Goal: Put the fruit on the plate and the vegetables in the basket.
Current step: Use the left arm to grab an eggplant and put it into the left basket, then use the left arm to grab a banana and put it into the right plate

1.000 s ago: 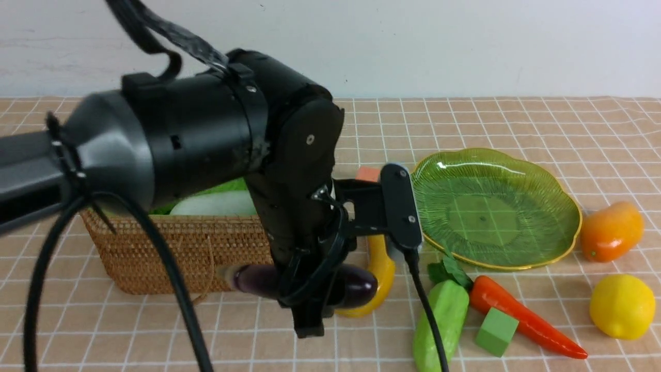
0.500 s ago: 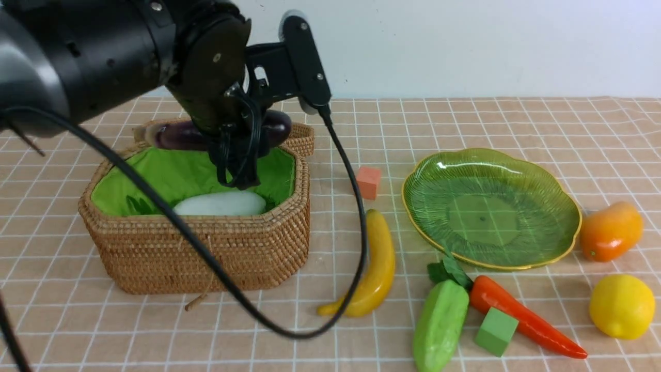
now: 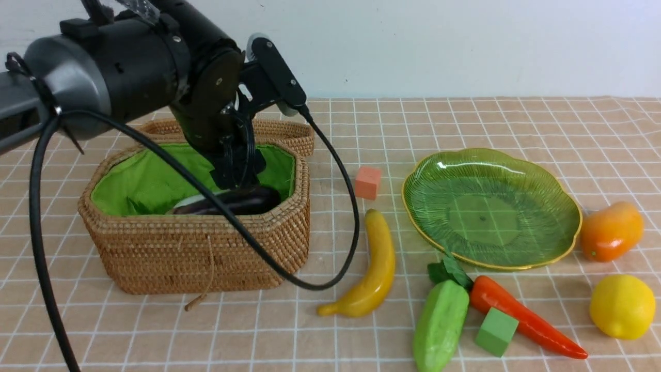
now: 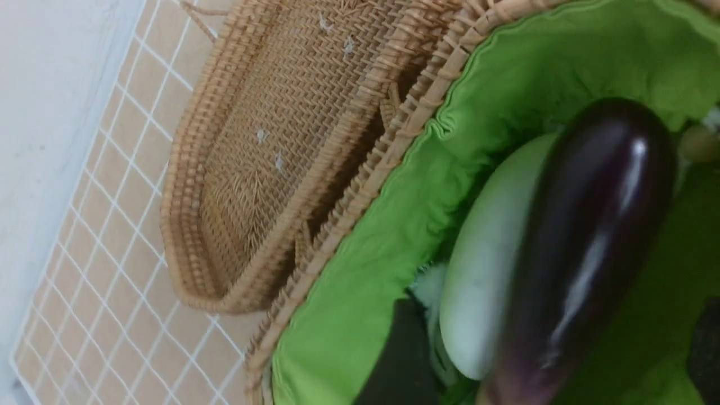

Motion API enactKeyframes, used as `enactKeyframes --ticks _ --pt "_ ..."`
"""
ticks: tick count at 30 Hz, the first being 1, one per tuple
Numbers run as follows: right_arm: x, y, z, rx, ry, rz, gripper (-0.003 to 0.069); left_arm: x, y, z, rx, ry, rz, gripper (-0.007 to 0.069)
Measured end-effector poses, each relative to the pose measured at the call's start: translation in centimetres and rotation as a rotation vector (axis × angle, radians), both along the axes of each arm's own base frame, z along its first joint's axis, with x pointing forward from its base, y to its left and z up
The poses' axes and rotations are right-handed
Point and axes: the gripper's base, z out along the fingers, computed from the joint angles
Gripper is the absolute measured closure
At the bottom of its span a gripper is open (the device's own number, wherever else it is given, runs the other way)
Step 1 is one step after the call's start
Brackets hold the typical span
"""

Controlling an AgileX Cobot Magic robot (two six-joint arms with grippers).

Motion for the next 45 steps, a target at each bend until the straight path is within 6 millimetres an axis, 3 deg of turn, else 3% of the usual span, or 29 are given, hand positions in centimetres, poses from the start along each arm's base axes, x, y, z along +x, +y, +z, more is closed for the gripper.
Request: enactKeyframes --ticks 3,7,11,13,18,19,22,27,30,33,34,41,42,45 --pt "0.0 -0.2 -0.1 -0.029 0.005 -0.014 0.0574 -1.6 -1.2 1.1 -0.057 0.006 0.032 0.0001" --pt "0.0 -0.6 -0.6 -0.044 0.056 -0.065 0.0574 -4.4 -5.3 1.5 -0.249 0.083 0.052 0.0125" --pt "-0.1 -1.2 -0.8 -0.037 0.113 -0.135 0.0574 -6.6 -10.1 0.4 -0.384 0.226 0.027 0.0281" --pt "-0.2 -1.6 -1.1 -0.044 0.158 -0.176 0.0573 -7.0 -13.3 -1.3 -0.416 0.336 0.018 0.0347" --pt "-0.4 -1.6 -1.4 -0.048 0.203 -0.176 0.0572 -4.5 -15.7 -5.8 -0.378 0.415 0.063 0.0312" --pt "-0.5 -1.5 -1.5 -0.046 0.221 -0.168 0.0572 -3.0 -16.1 -8.5 -0.337 0.434 0.088 0.0268" --pt "-0.7 -1.3 -1.6 -0.034 0.245 -0.150 0.0572 -1.3 -16.2 -11.6 -0.292 0.438 0.139 0.0197" --pt "-0.8 -1.2 -1.7 -0.028 0.260 -0.129 0.0572 0.0 -15.8 -14.3 -0.256 0.424 0.221 0.0143" --pt "-0.8 -1.1 -1.7 -0.025 0.263 -0.122 0.0572 0.2 -15.9 -14.4 -0.262 0.411 0.238 0.0158" --pt "-0.8 -1.1 -1.7 -0.024 0.263 -0.121 0.0572 0.2 -15.9 -14.1 -0.264 0.414 0.256 0.0307" --pt "-0.8 -1.1 -1.7 -0.024 0.263 -0.121 0.0572 0.2 -15.9 -14.1 -0.264 0.414 0.257 0.0315" --pt "-0.7 -1.7 -1.7 -0.053 0.237 -0.182 0.0572 -0.3 -18.5 -5.9 -0.426 0.269 0.102 0.0312" --pt "-0.6 -1.8 -1.5 -0.041 0.224 -0.199 0.0572 -0.3 -19.8 -3.2 -0.542 0.204 0.010 0.0312" --pt "-0.5 -1.7 -1.4 -0.026 0.216 -0.196 0.0572 0.2 -21.4 -2.4 -0.664 0.169 -0.068 0.0312"
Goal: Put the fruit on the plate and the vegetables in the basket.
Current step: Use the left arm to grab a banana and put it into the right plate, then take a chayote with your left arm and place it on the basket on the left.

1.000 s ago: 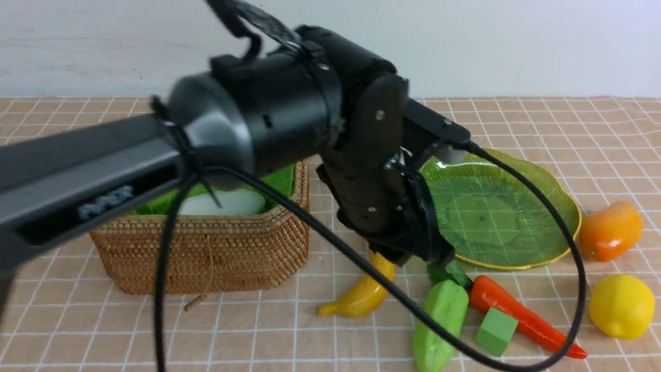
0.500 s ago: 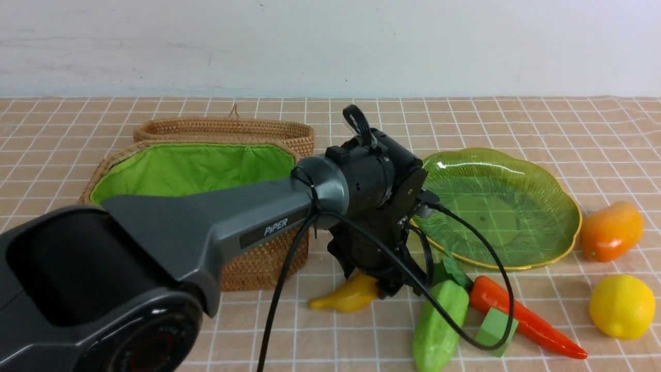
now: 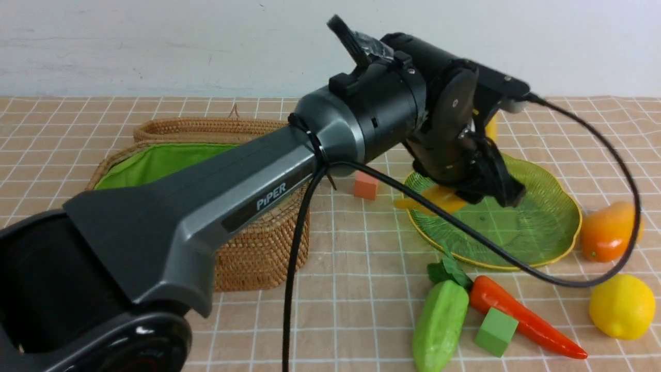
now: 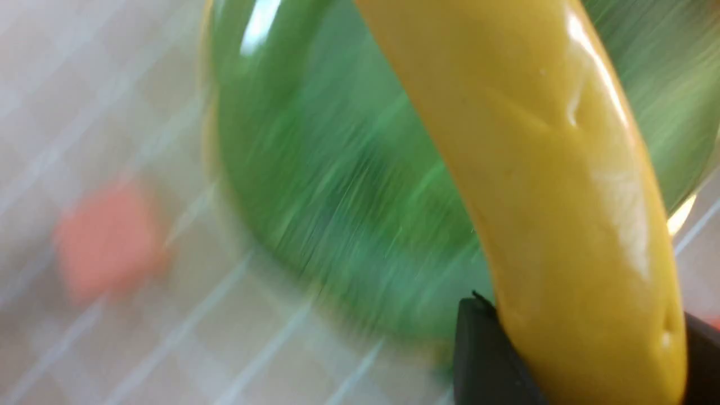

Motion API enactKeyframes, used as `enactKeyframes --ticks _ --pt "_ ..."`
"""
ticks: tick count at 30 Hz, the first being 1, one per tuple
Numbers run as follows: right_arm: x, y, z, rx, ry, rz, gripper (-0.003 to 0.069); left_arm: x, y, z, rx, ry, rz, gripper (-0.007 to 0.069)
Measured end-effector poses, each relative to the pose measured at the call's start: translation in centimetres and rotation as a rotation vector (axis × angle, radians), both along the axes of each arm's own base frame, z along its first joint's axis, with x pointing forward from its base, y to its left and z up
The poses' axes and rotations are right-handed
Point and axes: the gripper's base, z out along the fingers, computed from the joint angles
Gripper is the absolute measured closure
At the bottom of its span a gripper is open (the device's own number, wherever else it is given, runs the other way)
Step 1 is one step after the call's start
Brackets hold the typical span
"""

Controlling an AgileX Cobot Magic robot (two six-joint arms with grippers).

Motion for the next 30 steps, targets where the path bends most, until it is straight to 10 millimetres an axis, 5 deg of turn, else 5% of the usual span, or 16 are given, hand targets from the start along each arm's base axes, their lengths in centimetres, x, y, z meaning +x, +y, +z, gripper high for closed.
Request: enactKeyframes --ticks 6,7,8,9,12,14,20,25,30 --pt "-0.2 0.6 0.0 0.069 0.021 0.045 0.0572 2.8 -2.8 -6.7 -0.099 -0.054 -0.022 0.0299" --pt "-0.4 0.8 -0.1 0.084 0.039 0.059 0.0572 3.4 -3.3 -9.1 -0.109 -0.063 -0.018 0.0246" --pt "-0.4 0.8 -0.1 0.085 0.040 0.061 0.0572 3.4 -3.4 -9.3 -0.110 -0.064 -0.018 0.0237" --pt "-0.5 0.9 -0.2 0.090 0.056 0.069 0.0572 3.7 -3.6 -10.7 -0.112 -0.066 -0.015 0.0151" --pt "-0.6 0.9 -0.3 0.088 0.071 0.072 0.0572 3.7 -3.6 -11.0 -0.110 -0.063 -0.015 0.0053" --pt "-0.6 0.9 -0.3 0.081 0.075 0.068 0.0572 3.4 -3.4 -9.7 -0.106 -0.057 -0.017 -0.0029" --pt "-0.4 0.4 -0.4 0.035 0.064 0.033 0.0570 1.6 -1.8 -4.5 -0.042 0.015 -0.031 -0.0024" --pt "-0.3 -0.1 -0.4 -0.015 0.052 -0.004 0.0565 -2.9 2.5 3.6 0.070 0.225 0.013 0.0150" --pt "-0.3 -0.2 -0.4 -0.021 0.049 -0.009 0.0560 -4.7 3.5 5.3 0.083 0.283 0.046 0.0321"
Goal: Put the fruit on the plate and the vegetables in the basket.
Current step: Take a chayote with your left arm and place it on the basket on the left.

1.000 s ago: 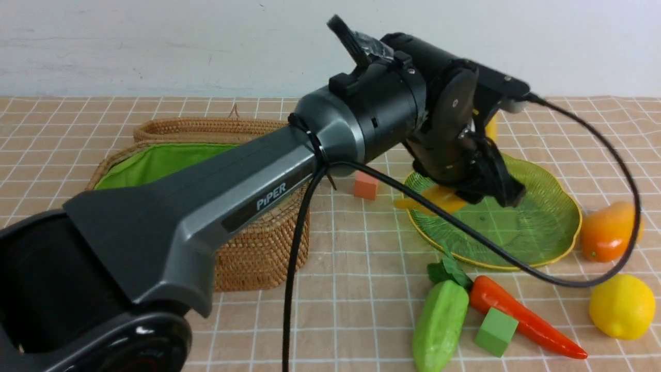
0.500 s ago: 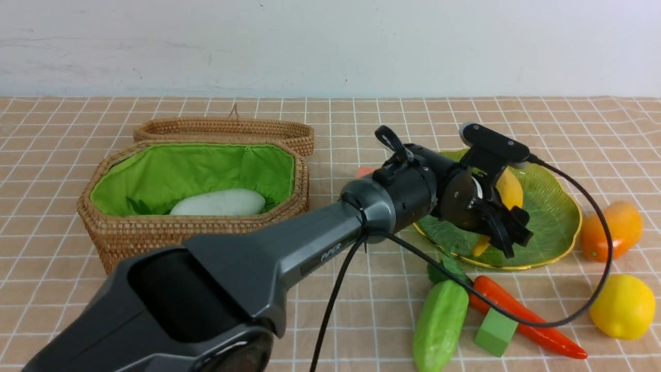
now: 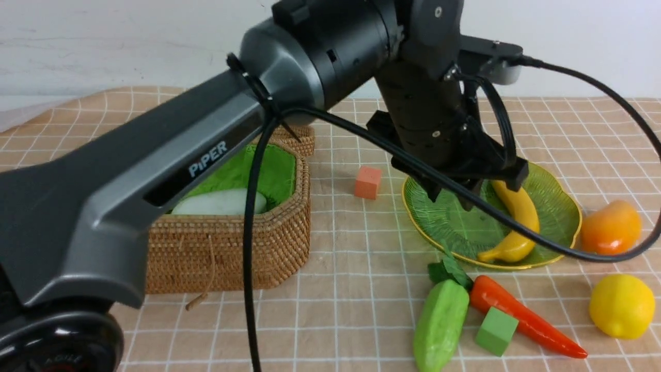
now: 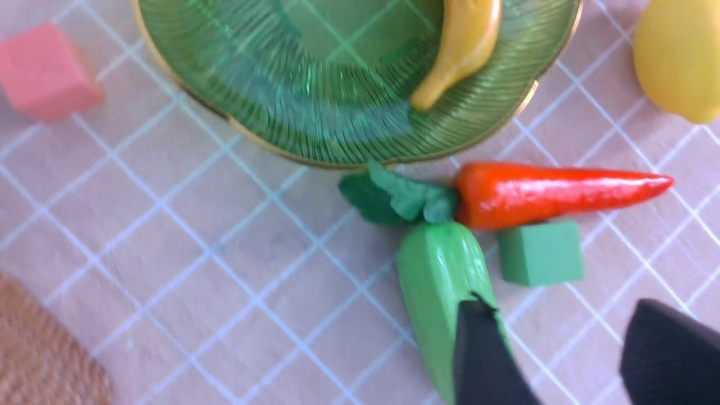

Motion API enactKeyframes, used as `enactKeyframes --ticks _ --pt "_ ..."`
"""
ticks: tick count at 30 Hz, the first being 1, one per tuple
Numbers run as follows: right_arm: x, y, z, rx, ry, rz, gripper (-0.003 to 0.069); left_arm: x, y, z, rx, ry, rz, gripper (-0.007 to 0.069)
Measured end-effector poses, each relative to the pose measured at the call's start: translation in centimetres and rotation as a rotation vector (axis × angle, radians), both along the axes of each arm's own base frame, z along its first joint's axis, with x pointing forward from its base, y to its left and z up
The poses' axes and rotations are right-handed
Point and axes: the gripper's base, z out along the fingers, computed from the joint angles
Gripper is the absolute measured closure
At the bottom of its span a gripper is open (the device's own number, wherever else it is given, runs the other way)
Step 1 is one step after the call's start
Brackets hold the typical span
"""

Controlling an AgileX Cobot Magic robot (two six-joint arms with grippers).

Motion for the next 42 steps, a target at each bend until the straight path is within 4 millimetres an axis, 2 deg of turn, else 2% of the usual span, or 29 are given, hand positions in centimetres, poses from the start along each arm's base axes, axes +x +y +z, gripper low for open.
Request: enactKeyframes --ticks 1,3,4,5,6,10,12,13,16,19,20,22,23,24,26,29,32,33,34,35,37,38,39,40,41,42 --pt "0.0 0.0 0.0 -0.001 0.000 -0.001 0.0559 -0.6 -0.4 -0.8 0.022 0.020 -0.010 0.0352" --pt "0.0 0.0 0.0 -0.002 0.001 -0.001 0.0558 -1.5 -1.4 -3.2 0.089 0.057 -0.035 0.0355" --pt "0.0 0.0 0.0 -0.002 0.002 -0.001 0.0558 -1.6 -1.5 -3.3 0.093 0.056 -0.038 0.0353" --pt "0.0 0.0 -0.1 -0.004 0.006 -0.001 0.0556 -2.0 -2.2 -6.0 0.167 0.085 -0.058 0.0322" --pt "0.0 0.0 -0.1 -0.004 0.006 -0.001 0.0556 -2.1 -2.4 -6.2 0.174 0.088 -0.061 0.0312" --pt "0.0 0.0 -0.1 -0.004 0.008 -0.001 0.0550 -1.6 -3.1 -10.8 0.271 0.137 -0.052 0.0172" --pt "0.0 0.0 -0.1 -0.004 0.008 -0.001 0.0550 -1.3 -3.2 -11.7 0.282 0.150 -0.045 0.0124" --pt "0.0 0.0 -0.1 -0.004 0.008 -0.001 0.0550 -1.0 -3.4 -13.0 0.298 0.160 -0.037 0.0076" --pt "0.0 0.0 -0.1 -0.001 0.009 0.001 0.0550 -0.7 -3.8 -14.7 0.296 0.181 -0.033 0.0020" --pt "0.0 0.0 -0.1 -0.001 0.009 0.001 0.0550 -0.6 -4.1 -16.0 0.315 0.183 -0.037 0.0019" --pt "0.0 0.0 -0.1 -0.001 0.010 0.001 0.0550 -0.5 -4.1 -17.1 0.342 0.187 -0.038 0.0036" --pt "-0.1 0.0 -0.1 -0.002 0.012 0.001 0.0550 -0.3 -3.9 -17.5 0.366 0.191 -0.034 0.0113" --pt "-0.1 0.0 -0.1 -0.002 0.012 0.001 0.0550 -0.3 -3.9 -17.5 0.369 0.191 -0.033 0.0186" --pt "-0.1 0.0 -0.1 -0.002 0.012 0.001 0.0550 -0.2 -3.8 -17.5 0.373 0.187 -0.033 0.0214" --pt "-0.1 0.0 -0.1 -0.001 0.012 0.002 0.0550 -0.2 -3.8 -17.4 0.381 0.181 -0.033 0.0205" --pt "0.0 0.0 -0.1 0.000 0.009 0.002 0.0550 -0.1 -3.5 -16.4 0.392 0.152 -0.033 0.0204" --pt "0.0 0.0 0.0 0.002 0.004 0.002 0.0550 -0.6 -2.7 -11.4 0.325 0.081 -0.027 0.0204" --pt "0.0 0.0 0.0 0.002 0.002 0.002 0.0550 -0.7 -2.6 -10.5 0.311 0.068 -0.027 0.0204" --pt "0.0 0.0 0.0 0.004 -0.001 0.002 0.0550 -1.1 -2.1 -8.8 0.289 0.041 -0.031 0.0204" --pt "0.0 0.1 0.1 0.007 -0.009 0.003 0.0549 -1.8 -1.0 -5.2 0.253 -0.026 -0.048 0.0204" --pt "0.1 0.1 0.2 0.014 -0.028 0.003 0.0547 -2.9 1.1 -1.0 0.243 -0.131 -0.076 0.0204" --pt "0.1 0.1 0.3 0.015 -0.030 0.003 0.0547 -2.9 1.4 -0.8 0.248 -0.136 -0.079 0.0204" --pt "0.2 0.1 0.3 0.018 -0.035 0.004 0.0547 -3.2 2.4 0.5 0.254 -0.172 -0.085 0.0204" --pt "0.2 0.1 0.4 0.021 -0.049 0.004 0.0545 -3.3 4.5 1.9 0.288 -0.220 -0.086 0.0204" --pt "0.2 0.1 0.4 0.023 -0.051 0.004 0.0545 -3.1 5.0 1.9 0.299 -0.222 -0.083 0.0204" --pt "0.3 0.2 0.5 0.028 -0.060 0.006 0.0543 -2.7 7.6 2.7 0.348 -0.257 -0.078 0.0204"
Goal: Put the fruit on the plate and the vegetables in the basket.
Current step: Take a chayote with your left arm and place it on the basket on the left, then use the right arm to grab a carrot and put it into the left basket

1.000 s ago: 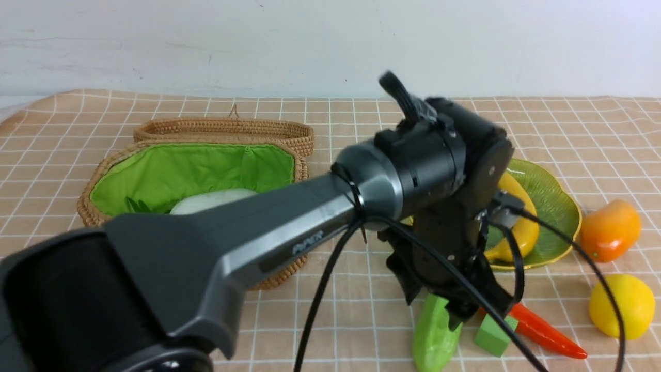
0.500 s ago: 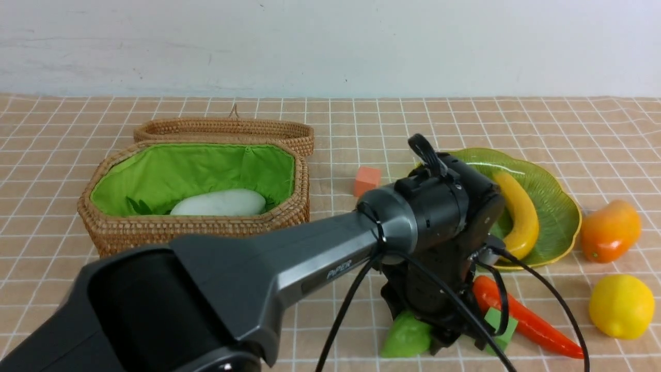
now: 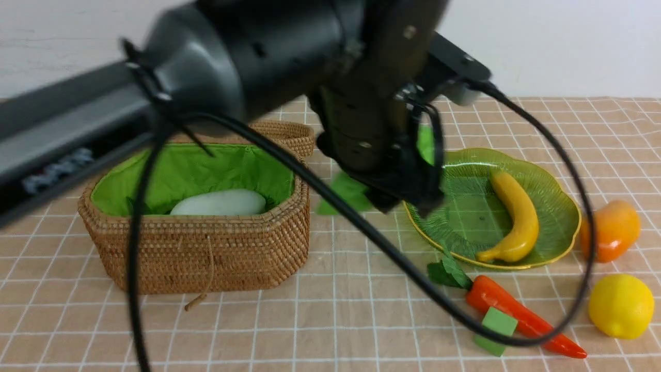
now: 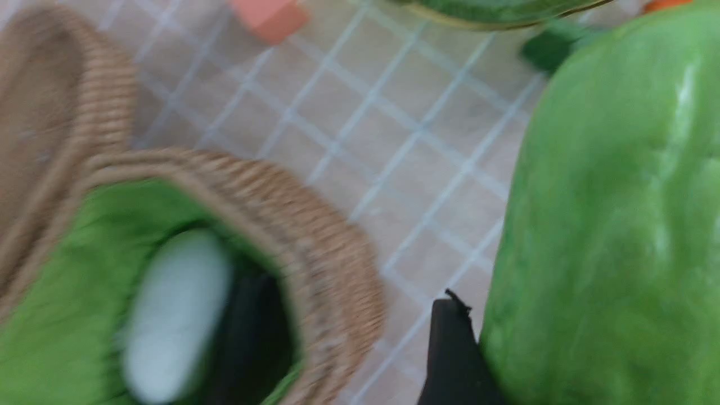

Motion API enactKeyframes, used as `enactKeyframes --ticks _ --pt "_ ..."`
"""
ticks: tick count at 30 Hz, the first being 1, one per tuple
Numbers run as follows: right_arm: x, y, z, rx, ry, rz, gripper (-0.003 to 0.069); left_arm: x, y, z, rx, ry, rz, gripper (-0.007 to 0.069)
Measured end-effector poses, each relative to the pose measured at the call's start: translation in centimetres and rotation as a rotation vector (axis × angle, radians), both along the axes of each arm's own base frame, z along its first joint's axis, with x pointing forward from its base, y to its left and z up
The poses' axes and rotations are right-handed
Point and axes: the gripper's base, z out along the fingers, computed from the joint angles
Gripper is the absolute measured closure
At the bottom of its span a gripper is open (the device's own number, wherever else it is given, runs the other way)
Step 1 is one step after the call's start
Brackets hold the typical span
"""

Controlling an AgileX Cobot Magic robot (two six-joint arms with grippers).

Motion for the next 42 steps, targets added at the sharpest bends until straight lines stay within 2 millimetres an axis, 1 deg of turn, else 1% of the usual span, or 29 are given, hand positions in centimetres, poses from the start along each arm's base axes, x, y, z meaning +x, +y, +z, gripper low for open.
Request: enactKeyframes --ticks 1,3,4,5,8,10,12,14,15,16,18,21,23,24,25,26,27,28,29,30,31,32,33,35,36,39,40,41,42 --pt "0.0 0.0 0.1 0.007 -0.007 0.003 0.0543 1.1 2.9 0.4 0.044 -0.018 0.024 0.0204" --pt "0.0 0.1 0.1 0.009 -0.006 0.004 0.0541 1.8 4.9 0.3 0.075 -0.018 0.034 0.0204" --pt "0.0 0.1 0.1 0.009 -0.006 0.011 0.0540 2.8 7.5 0.0 0.122 -0.009 0.043 0.0204" --pt "0.0 0.1 0.1 0.008 -0.007 0.015 0.0540 3.5 8.8 -0.4 0.152 0.000 0.036 0.0204" --pt "-0.1 0.3 0.1 0.010 -0.008 0.035 0.0540 6.0 12.5 -2.1 0.193 0.029 0.048 0.0204" --pt "-0.1 0.5 0.1 0.016 -0.008 0.058 0.0540 8.2 14.5 -4.1 0.195 0.046 0.075 0.0204" --pt "-0.1 0.6 0.1 0.018 -0.008 0.067 0.0540 8.9 15.1 -4.8 0.194 0.060 0.091 0.0197" --pt "-0.2 0.8 0.2 0.028 -0.013 0.088 0.0540 9.5 15.8 -5.8 0.195 0.086 0.124 0.0118" --pt "-0.1 0.9 0.2 0.035 -0.015 0.096 0.0540 9.5 15.9 -5.9 0.192 0.092 0.133 0.0050" --pt "0.1 1.0 0.3 0.039 -0.010 0.099 0.0539 9.4 15.8 -5.7 0.176 0.092 0.144 0.0008" --pt "1.0 1.3 0.2 0.033 0.018 0.104 0.0538 8.8 15.6 -4.9 0.125 0.087 0.162 -0.0032" --pt "2.9 1.8 -0.1 0.012 0.085 0.121 0.0537 7.2 15.2 -2.9 0.033 0.085 0.203 -0.0024" --pt "4.3 2.2 -0.4 -0.001 0.135 0.133 0.0536 6.1 14.9 -1.4 -0.030 0.077 0.248 0.0008" --pt "4.8 2.4 -0.6 -0.008 0.153 0.136 0.0537 5.2 14.7 -0.5 -0.072 0.071 0.277 0.0047" --pt "6.3 2.8 -1.0 -0.023 0.203 0.143 0.0536 3.5 14.1 1.3 -0.145 0.056 0.318 0.0125" --pt "7.0 2.9 -1.3 -0.032 0.227 0.146 0.0536 2.2 13.9 2.6 -0.189 0.041 0.332 0.0181" --pt "8.2 3.2 -1.7 -0.044 0.267 0.148 0.0536 0.8 13.5 3.7 -0.236 0.031 0.341 0.0279" --pt "8.4 3.3 -1.8 -0.047 0.275 0.149 0.0536 0.5 13.5 3.9 -0.243 0.027 0.345 0.0279" --pt "10.3 3.7 -2.8 -0.070 0.350 0.156 0.0536 -2.7 13.1 5.4 -0.301 0.019 0.312 0.0463" --pt "11.3 4.0 -3.4 -0.084 0.389 0.162 0.0533 -4.6 13.0 5.9 -0.324 0.020 0.279 0.0560" --pt "12.1 4.2 -4.0 -0.095 0.422 0.169 0.0533 -5.6 12.8 5.6 -0.323 0.034 0.258 0.0603" --pt "13.1 4.4 -4.7 -0.113 0.460 0.180 0.0533 -7.1 12.9 5.7 -0.338 0.039 0.233 0.0625" --pt "13.2 4.5 -4.8 -0.116 0.468 0.182 0.0533 -7.7 13.0 5.5 -0.337 0.041 0.222 0.0638" --pt "15.0 4.8 -6.2 -0.153 0.529 0.205 0.0531 -10.0 13.0 4.3 -0.341 0.069 0.176 0.0638" --pt "16.0 5.0 -7.1 -0.179 0.561 0.219 0.0528 -11.8 13.4 3.7 -0.366 0.067 0.145 0.0638" --pt "18.8 5.4 -9.9 -0.266 0.631 0.261 0.0501 -15.3 14.7 1.1 -0.403 0.061 0.094 0.0638" --pt "19.3 5.5 -10.4 -0.284 0.637 0.267 0.0487 -16.0 15.2 1.0 -0.426 0.042 0.086 0.0638" --pt "19.6 5.5 -10.7 -0.293 0.648 0.274 0.0484 -16.2 15.3 0.6 -0.422 0.047 0.087 0.0638" --pt "20.7 5.6 -12.1 -0.336 0.672 0.298 0.0448 -17.4 16.3 -0.2 -0.454 0.016 0.079 0.0638"
